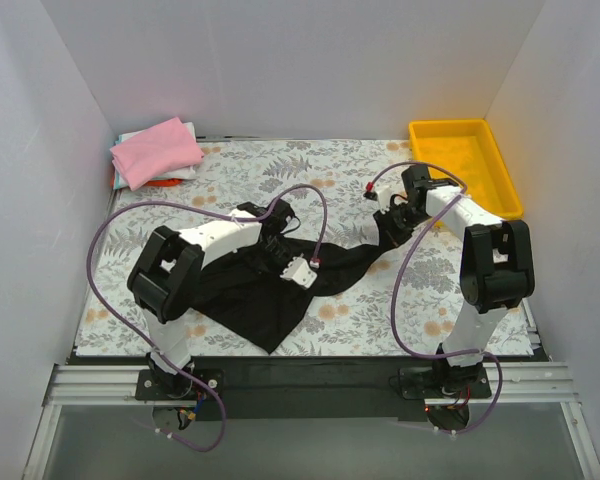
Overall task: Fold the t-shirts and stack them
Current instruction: Flatten the tshirt out
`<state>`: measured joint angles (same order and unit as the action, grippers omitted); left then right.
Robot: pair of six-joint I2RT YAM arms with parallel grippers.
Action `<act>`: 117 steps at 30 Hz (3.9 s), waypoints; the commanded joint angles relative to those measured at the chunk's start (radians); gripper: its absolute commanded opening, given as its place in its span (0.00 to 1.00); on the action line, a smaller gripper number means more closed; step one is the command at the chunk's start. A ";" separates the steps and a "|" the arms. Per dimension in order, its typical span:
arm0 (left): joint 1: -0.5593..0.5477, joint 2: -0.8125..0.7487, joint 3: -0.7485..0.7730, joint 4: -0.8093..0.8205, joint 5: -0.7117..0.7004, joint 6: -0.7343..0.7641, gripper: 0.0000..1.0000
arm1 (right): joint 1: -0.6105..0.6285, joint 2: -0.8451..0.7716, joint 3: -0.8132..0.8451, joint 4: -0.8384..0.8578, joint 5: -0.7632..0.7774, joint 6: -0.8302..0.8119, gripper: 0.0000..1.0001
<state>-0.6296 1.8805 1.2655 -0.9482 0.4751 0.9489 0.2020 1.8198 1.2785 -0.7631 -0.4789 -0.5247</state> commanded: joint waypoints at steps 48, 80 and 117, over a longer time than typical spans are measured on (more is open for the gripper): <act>0.499 -0.403 0.149 0.713 -0.082 -1.265 0.00 | -0.157 -0.174 0.425 -0.065 0.105 0.012 0.01; 0.550 -1.078 0.199 0.862 -0.667 -1.325 0.00 | -0.159 -0.769 0.607 0.209 0.318 -0.029 0.01; 0.565 -0.076 0.301 0.211 0.006 -1.277 0.91 | -0.056 -0.031 0.357 0.092 0.269 -0.086 0.85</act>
<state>-0.0681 1.9579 1.6707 -0.4618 0.3252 -0.4015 0.1448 1.8820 1.7256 -0.5308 -0.1577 -0.5591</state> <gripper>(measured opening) 0.905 0.853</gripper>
